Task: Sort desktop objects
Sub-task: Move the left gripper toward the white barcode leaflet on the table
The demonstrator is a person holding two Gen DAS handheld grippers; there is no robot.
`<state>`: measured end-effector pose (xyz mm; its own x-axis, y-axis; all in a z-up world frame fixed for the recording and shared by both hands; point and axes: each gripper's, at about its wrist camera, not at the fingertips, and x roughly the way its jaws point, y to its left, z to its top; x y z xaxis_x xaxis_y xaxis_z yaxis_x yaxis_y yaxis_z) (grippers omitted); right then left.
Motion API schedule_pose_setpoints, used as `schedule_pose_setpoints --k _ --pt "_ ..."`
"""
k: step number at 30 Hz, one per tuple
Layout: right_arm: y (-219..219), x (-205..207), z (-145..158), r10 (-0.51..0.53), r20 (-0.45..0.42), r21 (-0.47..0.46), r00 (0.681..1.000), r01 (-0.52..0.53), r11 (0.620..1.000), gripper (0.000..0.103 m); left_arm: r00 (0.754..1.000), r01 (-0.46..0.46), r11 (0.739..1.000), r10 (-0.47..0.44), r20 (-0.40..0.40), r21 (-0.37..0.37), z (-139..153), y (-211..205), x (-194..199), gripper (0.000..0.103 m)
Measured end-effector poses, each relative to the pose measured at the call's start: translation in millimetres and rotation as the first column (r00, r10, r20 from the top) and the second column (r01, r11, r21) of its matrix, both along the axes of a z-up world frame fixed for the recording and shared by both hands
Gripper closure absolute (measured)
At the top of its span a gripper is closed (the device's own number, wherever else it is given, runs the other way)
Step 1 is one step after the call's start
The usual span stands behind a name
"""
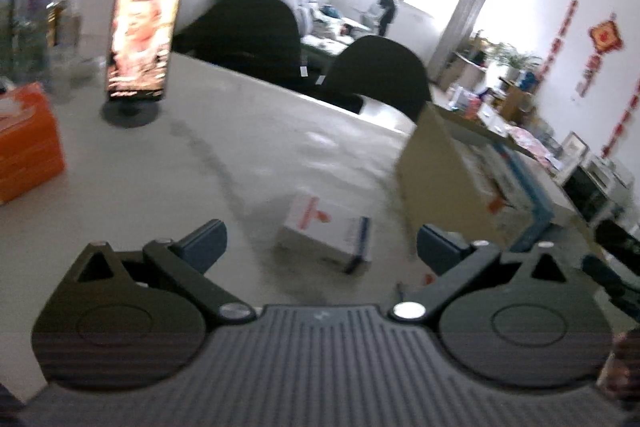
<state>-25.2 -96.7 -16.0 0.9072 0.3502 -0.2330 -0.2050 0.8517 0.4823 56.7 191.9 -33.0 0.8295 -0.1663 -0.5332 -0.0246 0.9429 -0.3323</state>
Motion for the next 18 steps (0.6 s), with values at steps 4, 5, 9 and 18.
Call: schedule_pose_setpoints --k 4,5,9,18 --pt "-1 0 0 0.0 0.002 -0.006 1.0 0.0 1.0 0.001 0.999 -0.037 0.999 0.038 -0.031 0.017 -10 13 -2 0.0" --pt "-2 0 0 -0.003 0.002 -0.005 1.0 0.003 1.0 0.001 0.998 -0.039 0.999 0.04 -0.044 0.031 -14 14 -3 0.0" --pt "-3 0 -1 -0.004 0.004 -0.001 1.0 0.004 1.0 0.001 0.994 -0.039 0.993 0.051 -0.096 0.114 -28 10 -11 0.0" --pt "1 0 -1 0.002 0.01 -0.022 1.0 -0.002 1.0 0.001 0.99 0.042 0.954 0.0 -0.14 0.298 -55 -21 -18 0.0"
